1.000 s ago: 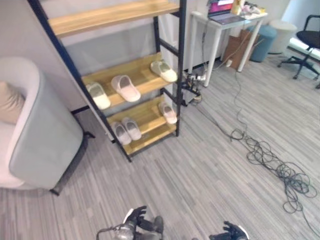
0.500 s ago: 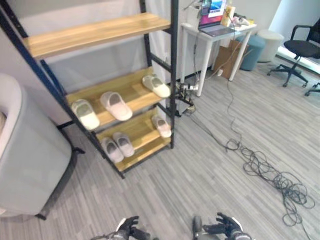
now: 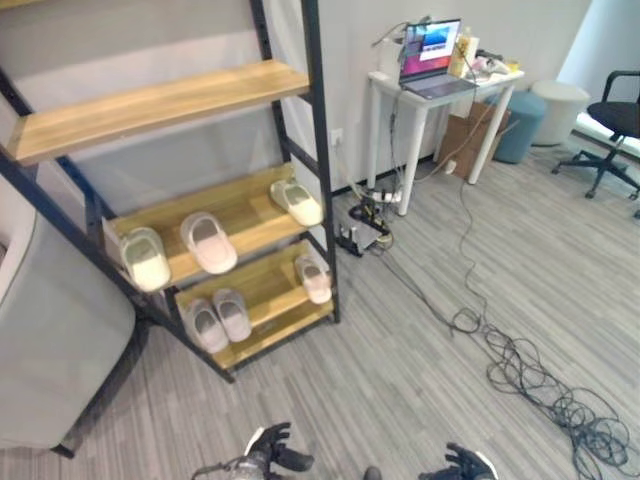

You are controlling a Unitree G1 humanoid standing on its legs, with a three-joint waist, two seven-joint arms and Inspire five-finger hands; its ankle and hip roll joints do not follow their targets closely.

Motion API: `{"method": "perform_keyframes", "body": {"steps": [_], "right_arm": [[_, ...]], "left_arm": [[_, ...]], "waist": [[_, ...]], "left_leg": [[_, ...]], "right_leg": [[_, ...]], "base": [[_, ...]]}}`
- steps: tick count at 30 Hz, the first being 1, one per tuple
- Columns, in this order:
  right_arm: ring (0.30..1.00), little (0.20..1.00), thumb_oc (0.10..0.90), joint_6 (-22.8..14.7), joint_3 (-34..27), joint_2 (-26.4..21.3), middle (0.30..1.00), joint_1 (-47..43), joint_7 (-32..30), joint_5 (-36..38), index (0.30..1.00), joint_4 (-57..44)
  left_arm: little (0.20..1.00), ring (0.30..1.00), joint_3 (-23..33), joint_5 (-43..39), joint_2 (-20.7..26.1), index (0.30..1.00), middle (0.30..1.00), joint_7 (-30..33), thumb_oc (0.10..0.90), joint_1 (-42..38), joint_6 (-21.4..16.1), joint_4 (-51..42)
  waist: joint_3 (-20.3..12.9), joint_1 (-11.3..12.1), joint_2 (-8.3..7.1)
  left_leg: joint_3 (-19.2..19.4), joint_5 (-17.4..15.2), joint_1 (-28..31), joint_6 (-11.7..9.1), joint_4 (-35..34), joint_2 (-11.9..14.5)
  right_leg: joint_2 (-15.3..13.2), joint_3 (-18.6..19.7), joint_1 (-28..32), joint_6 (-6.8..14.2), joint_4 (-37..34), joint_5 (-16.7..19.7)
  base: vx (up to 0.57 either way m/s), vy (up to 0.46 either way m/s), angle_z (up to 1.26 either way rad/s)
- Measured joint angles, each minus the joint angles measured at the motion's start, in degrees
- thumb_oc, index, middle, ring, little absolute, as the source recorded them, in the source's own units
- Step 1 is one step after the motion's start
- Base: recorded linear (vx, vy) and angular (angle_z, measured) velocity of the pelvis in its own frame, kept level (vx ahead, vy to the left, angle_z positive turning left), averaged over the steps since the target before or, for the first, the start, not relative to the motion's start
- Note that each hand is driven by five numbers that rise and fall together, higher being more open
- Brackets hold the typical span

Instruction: Arrange the slippers neatly on the shoe rack.

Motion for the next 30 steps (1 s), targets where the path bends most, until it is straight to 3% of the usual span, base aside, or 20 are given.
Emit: {"method": "perform_keyframes", "body": {"steps": [1, 4, 6, 7, 8, 9, 11, 12, 13, 15, 17, 19, 22, 23, 25, 27, 28, 30], "right_arm": [[0.900, 0.900, 0.800, -0.02, -0.07, -0.05, 0.900, 0.09, -0.03, 0.01, 0.900, 0.08], [0.900, 0.900, 0.800, -0.06, -0.11, -0.18, 0.900, 0.06, -0.05, 0.00, 0.900, 0.02], [0.900, 0.900, 0.800, -0.10, -0.10, -0.15, 0.900, 0.44, 0.02, 0.00, 0.900, -0.07], [0.900, 0.900, 0.800, -0.20, -0.11, -0.24, 0.900, 0.97, 0.01, -0.03, 0.900, -0.10], [0.900, 0.900, 0.800, -0.12, -0.15, -0.07, 0.900, 1.12, -0.03, -0.04, 0.900, 0.02], [0.900, 0.900, 0.800, -0.09, -0.13, 0.47, 0.900, 1.38, 0.20, -0.07, 0.900, 0.25], [0.900, 0.900, 0.800, -0.17, -0.25, 0.57, 0.900, 1.53, 0.25, -0.08, 0.900, -0.16], [0.900, 0.900, 0.800, -0.06, -0.34, 0.45, 0.900, 1.32, 0.43, -0.07, 0.900, -0.14], [0.900, 0.900, 0.800, -0.13, -0.41, 0.29, 0.900, 0.60, 0.48, -0.06, 0.900, -0.60], [0.900, 0.900, 0.800, -0.32, -0.83, 0.51, 0.900, 0.31, 0.50, -0.08, 0.900, -1.53], [0.900, 0.900, 0.800, -0.30, -0.82, 1.01, 0.900, -0.70, 0.85, -0.11, 0.900, -1.97], [0.900, 0.900, 0.800, -0.67, -0.79, 1.56, 0.900, -1.21, 1.33, -0.11, 0.900, -2.97], [0.900, 0.900, 0.800, -0.79, -0.11, 2.80, 0.900, -2.02, 1.65, -0.09, 0.900, -2.80], [0.900, 0.900, 0.800, -0.74, 0.02, 2.77, 0.900, -2.25, 2.09, -0.03, 0.900, -2.73], [0.900, 0.900, 0.800, -0.70, -0.01, 2.61, 0.900, -2.56, 2.10, -0.02, 0.900, -2.60], [0.900, 0.900, 0.800, -0.74, -0.25, 3.53, 0.900, -1.37, 2.00, 0.00, 0.900, -2.32], [0.900, 0.900, 0.800, -0.68, -0.30, 3.56, 0.900, -0.84, 2.03, -0.03, 0.900, -2.15], [0.900, 0.900, 0.800, -0.75, -0.25, 2.82, 0.900, -0.82, 1.87, -0.04, 0.900, -2.29]], "left_arm": [[0.900, 0.900, 0.05, 0.01, -0.07, 0.900, 0.900, -0.01, 0.800, -0.21, -0.01, -0.09], [0.900, 0.900, 0.12, 0.01, -0.03, 0.900, 0.900, 0.04, 0.800, -0.60, -0.05, -0.14], [0.900, 0.900, 0.48, 0.04, 0.04, 0.900, 0.900, 0.01, 0.800, -0.47, -0.04, -0.11], [0.900, 0.900, 0.63, 0.08, -0.09, 0.900, 0.900, -0.04, 0.800, 0.07, 0.03, -0.10], [0.900, 0.900, 0.55, 0.12, -0.04, 0.900, 0.900, -0.05, 0.800, 0.44, 0.02, -0.03], [0.900, 0.900, 0.53, 0.10, 0.36, 0.900, 0.900, -0.04, 0.800, 0.22, 0.04, 0.03], [0.900, 0.900, 0.24, 0.14, 0.85, 0.900, 0.900, -0.04, 0.800, 0.88, 0.12, -0.19], [0.900, 0.900, -0.07, 0.19, 1.20, 0.900, 0.900, -0.21, 0.800, 1.01, 0.18, -0.06], [0.900, 0.900, -0.34, 0.18, 1.65, 0.900, 0.900, -0.54, 0.800, 0.81, 0.25, 0.00], [0.900, 0.900, -0.85, 0.20, 2.68, 0.900, 0.900, -0.94, 0.800, 1.64, 0.50, 0.00], [0.900, 0.900, -0.98, 0.16, 3.50, 0.900, 0.900, -0.84, 0.800, 1.54, 0.60, -0.12], [0.900, 0.900, -1.00, 0.19, 4.10, 0.900, 0.900, -0.97, 0.800, 2.10, 1.17, -0.10], [0.900, 0.900, -0.94, 0.23, 4.34, 0.900, 0.900, -0.90, 0.800, 2.66, 1.31, 0.39], [0.900, 0.900, -0.89, 0.25, 4.20, 0.900, 0.900, -0.97, 0.800, 2.77, 1.32, 0.97], [0.900, 0.900, -0.89, 0.26, 4.18, 0.900, 0.900, -1.05, 0.800, 2.47, 1.33, 2.22], [0.900, 0.900, -0.37, 0.22, 5.48, 0.900, 0.900, -1.00, 0.800, 3.45, 1.23, 2.05], [0.900, 0.900, -0.28, 0.21, 5.78, 0.900, 0.900, -0.55, 0.800, 4.10, 1.27, 2.07], [0.900, 0.900, -0.38, 0.36, 5.39, 0.900, 0.900, -0.98, 0.800, 4.34, 1.21, 1.68]], "waist": [[0.67, 0.49, 0.69], [1.41, 1.42, 1.96], [1.39, 1.23, 2.08], [0.81, 0.95, 3.18], [0.82, 1.06, 3.05], [0.43, 1.08, 1.72], [0.11, 0.94, 0.89], [0.10, 0.80, 0.75], [0.13, 0.69, 0.77], [0.03, 0.34, 0.56], [-0.07, 1.17, 0.24], [-0.09, 0.62, 0.91], [-0.03, 0.45, 0.97], [0.00, -0.56, 1.02], [-0.06, -1.29, 0.73], [-0.33, -0.98, -1.92], [-0.52, -0.85, -1.86], [-1.00, -0.67, -0.57]], "left_leg": [[0.76, 2.41, -0.34, 0.24, -4.24, -0.28], [3.44, 7.33, -1.07, 0.05, -7.63, 0.11], [5.85, 8.01, -0.45, 0.94, -7.63, 0.48], [6.06, 8.59, 1.03, 1.94, -8.80, 0.44], [6.34, 8.75, 1.83, 5.77, -9.21, -0.21], [6.46, 7.26, 3.39, 8.46, -10.25, -2.06], [6.46, 6.91, 4.76, 9.81, -11.56, -3.70], [6.05, 7.51, 6.67, 11.16, -13.24, -4.65], [5.16, 6.70, 8.25, 11.73, -13.91, -5.10], [3.46, 5.46, 10.77, 12.01, -14.12, -5.90], [1.70, 3.24, 12.71, 12.93, -14.49, -6.49], [-0.47, 3.30, 14.38, 12.92, -15.32, -6.52], [-3.73, 2.37, 15.62, 12.39, -15.43, -6.58], [-5.66, 1.72, 15.76, 12.40, -15.23, -6.55], [-8.04, 0.69, 16.43, 11.93, -15.42, -6.53], [-10.11, -0.82, 19.83, 10.30, -16.24, -7.94], [-11.38, -2.57, 21.52, 9.14, -15.61, -7.33], [-11.38, -4.46, 20.58, 7.02, -12.21, -5.65]], "right_leg": [[0.72, -0.51, 0.77, 0.21, -0.02, -0.65], [2.24, -0.66, 2.87, 0.88, 0.00, -2.24], [2.32, -0.66, 4.50, 2.03, 0.07, -3.44], [2.60, -0.51, 5.63, 3.34, 0.35, -4.69], [2.06, -0.36, 6.50, 3.96, 0.38, -5.24], [0.29, -0.21, 6.10, 5.65, 3.02, -7.31], [-1.22, 0.36, 4.45, 7.25, 8.32, -9.50], [-2.80, 0.81, 1.20, 9.14, 17.58, -12.13], [-3.85, 1.94, -2.54, 9.83, 27.95, -12.98], [-5.68, 3.59, -6.63, 11.75, 39.11, -14.42], [-7.07, 3.73, -9.86, 11.58, 43.21, -14.39], [-5.89, 4.64, -11.49, 11.54, 39.71, -14.38], [-2.50, 8.10, -13.62, 10.35, 28.02, -13.54], [-0.37, 11.16, -13.96, 9.70, 19.92, -11.67], [1.56, 14.43, -14.36, 9.39, 11.82, -6.27], [0.07, 12.68, -13.46, 8.79, 9.56, -0.27], [0.50, 12.02, -11.41, 5.58, 9.25, 3.54], [1.56, 9.96, -8.07, 5.17, 5.63, 4.00]], "base": [[0.30, 0.026, 0.21], [0.28, 0.076, 0.01], [0.28, 0.104, -0.01], [0.25, 0.109, -0.01], [0.33, 0.149, 0.01], [0.20, 0.112, 0.04], [0.16, 0.091, 0.12], [0.17, 0.085, 0.22], [0.17, 0.082, 0.34], [0.22, 0.041, 0.56], [0.31, -0.013, 0.43], [0.25, -0.089, 0.54], [0.22, -0.102, 0.59], [0.17, -0.067, 0.79], [0.20, -0.142, 0.80], [0.20, -0.134, 0.60], [0.15, -0.110, 0.41], [0.10, -0.105, 0.47]]}}
